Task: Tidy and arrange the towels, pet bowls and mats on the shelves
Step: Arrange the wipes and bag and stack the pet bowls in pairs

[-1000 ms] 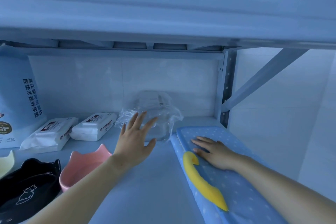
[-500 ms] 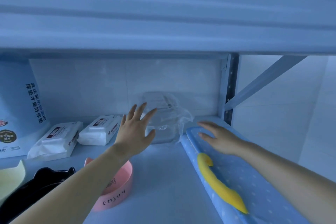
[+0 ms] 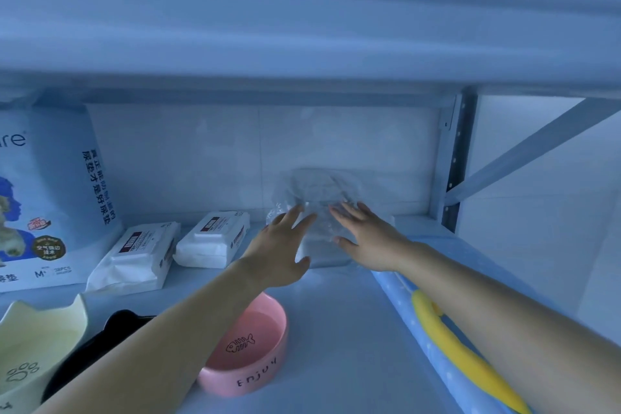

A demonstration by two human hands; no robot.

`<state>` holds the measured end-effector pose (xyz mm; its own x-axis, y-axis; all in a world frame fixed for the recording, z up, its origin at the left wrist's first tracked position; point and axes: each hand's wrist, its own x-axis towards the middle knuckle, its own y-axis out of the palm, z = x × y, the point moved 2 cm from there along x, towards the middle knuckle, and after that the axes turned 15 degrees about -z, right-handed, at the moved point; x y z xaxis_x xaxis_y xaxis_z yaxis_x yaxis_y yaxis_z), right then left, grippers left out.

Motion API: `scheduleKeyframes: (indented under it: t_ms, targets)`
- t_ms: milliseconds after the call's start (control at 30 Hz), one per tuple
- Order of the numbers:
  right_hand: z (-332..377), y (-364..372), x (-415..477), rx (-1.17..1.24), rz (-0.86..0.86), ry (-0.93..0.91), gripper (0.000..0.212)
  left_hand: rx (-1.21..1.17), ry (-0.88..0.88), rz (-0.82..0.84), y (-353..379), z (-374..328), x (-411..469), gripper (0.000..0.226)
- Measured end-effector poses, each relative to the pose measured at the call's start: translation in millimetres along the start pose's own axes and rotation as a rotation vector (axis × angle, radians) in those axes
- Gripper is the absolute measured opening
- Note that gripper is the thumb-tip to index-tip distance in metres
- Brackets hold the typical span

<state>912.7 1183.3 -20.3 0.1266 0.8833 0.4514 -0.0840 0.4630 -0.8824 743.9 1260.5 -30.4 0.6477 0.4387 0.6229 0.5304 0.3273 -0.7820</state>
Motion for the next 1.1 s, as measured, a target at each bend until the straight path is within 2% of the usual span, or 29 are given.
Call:
scheduleKeyframes:
  t_ms: [267,433,633,800,967,1100]
  targets:
    - [-2.2,-1.5,-0.4,0.046,-0.034,-0.019,0.061,-0.037,0.013,-0.046,5.2,-1.7,-3.4,0.092]
    - [1.9,-9.4,7.3,0.145,-0.289,-0.029,0.044,-0.062,0.074,-0.016,-9.3,10.4,-13.4,0.092]
    - [48.7,-14.2,24.2,0.255,-0.415,-0.114,0.048,0.007,0.006,-0.025,-37.7,48.8,-29.8,0.086]
    - [100.4,0.2,39.6,0.28,-0.408,-0.162,0.045,0.091,-0.122,-0.035,-64.9,108.7,-54.2,0.084]
    - [150.7,23.6,54.0,0.325,-0.306,-0.198,0.043,0.098,-0.308,-0.094,-100.4,169.4,-82.0,0.082]
    - [190.7,44.9,66.1,0.346,-0.199,-0.217,0.041,0.105,-0.338,-0.048,-111.1,195.4,-107.0,0.076]
